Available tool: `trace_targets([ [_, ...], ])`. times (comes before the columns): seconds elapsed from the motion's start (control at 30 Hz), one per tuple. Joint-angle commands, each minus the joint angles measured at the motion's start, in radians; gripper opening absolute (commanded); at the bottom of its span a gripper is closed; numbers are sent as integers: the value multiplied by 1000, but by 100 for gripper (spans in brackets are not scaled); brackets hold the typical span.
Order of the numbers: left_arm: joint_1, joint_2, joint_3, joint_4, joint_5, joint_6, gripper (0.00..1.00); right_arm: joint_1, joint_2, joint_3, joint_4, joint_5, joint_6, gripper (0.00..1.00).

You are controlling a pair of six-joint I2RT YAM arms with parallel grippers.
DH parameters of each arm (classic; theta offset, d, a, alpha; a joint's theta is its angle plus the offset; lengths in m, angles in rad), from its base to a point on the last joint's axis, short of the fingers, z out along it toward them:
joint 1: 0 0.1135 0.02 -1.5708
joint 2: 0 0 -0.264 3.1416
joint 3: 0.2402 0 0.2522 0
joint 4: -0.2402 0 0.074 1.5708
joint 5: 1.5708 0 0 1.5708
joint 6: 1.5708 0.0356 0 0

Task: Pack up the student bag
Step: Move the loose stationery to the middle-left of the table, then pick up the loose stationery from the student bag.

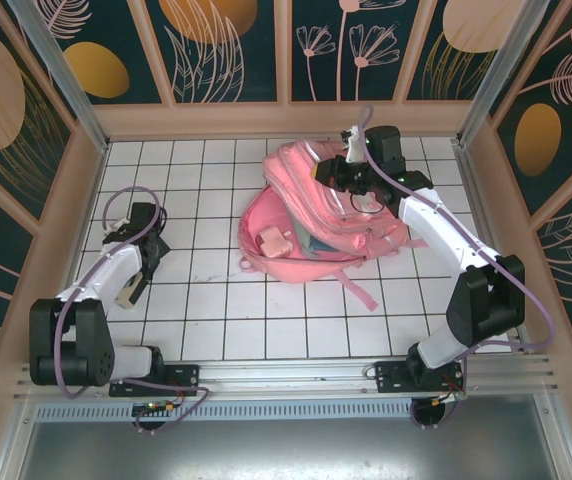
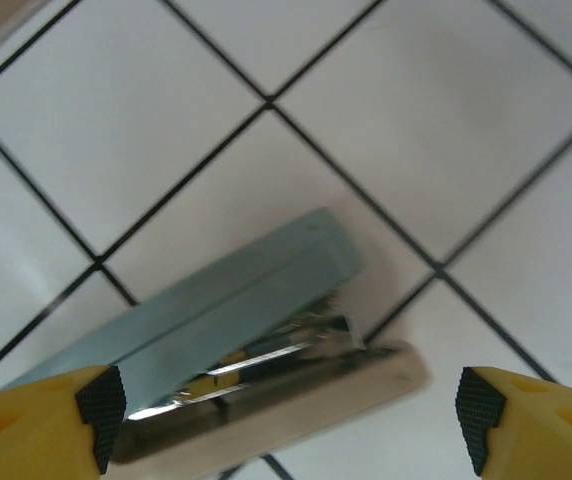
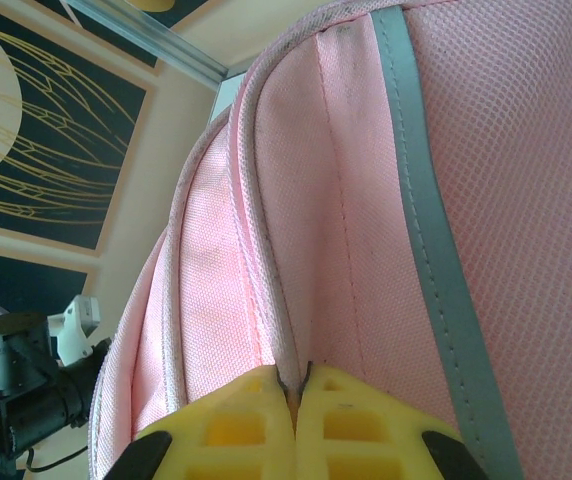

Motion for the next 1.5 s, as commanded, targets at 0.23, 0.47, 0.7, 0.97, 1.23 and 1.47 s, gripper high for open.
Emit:
trace_targets([
  [0.23,232,43,-41,-16,45,-46,98,17,-23,45,71,-50,-13,0],
  [0.47,237,5,-120,153,343,-59,98,18,-24,52,66,-48,-15,0],
  [0.7,232,-59,-184,214,535,-152,93,17,-8,57,63,-47,-14,0],
  [0.97,84,-214,-280,304,613,-381,90,18,9,70,58,-49,-10,0],
  [1.23,44,-229,-138,112,417,-171,68,23,21,80,58,-49,-5,0],
  [1.47,-90,-92,7,94,332,23,55,29,18,71,55,-37,-9,0],
])
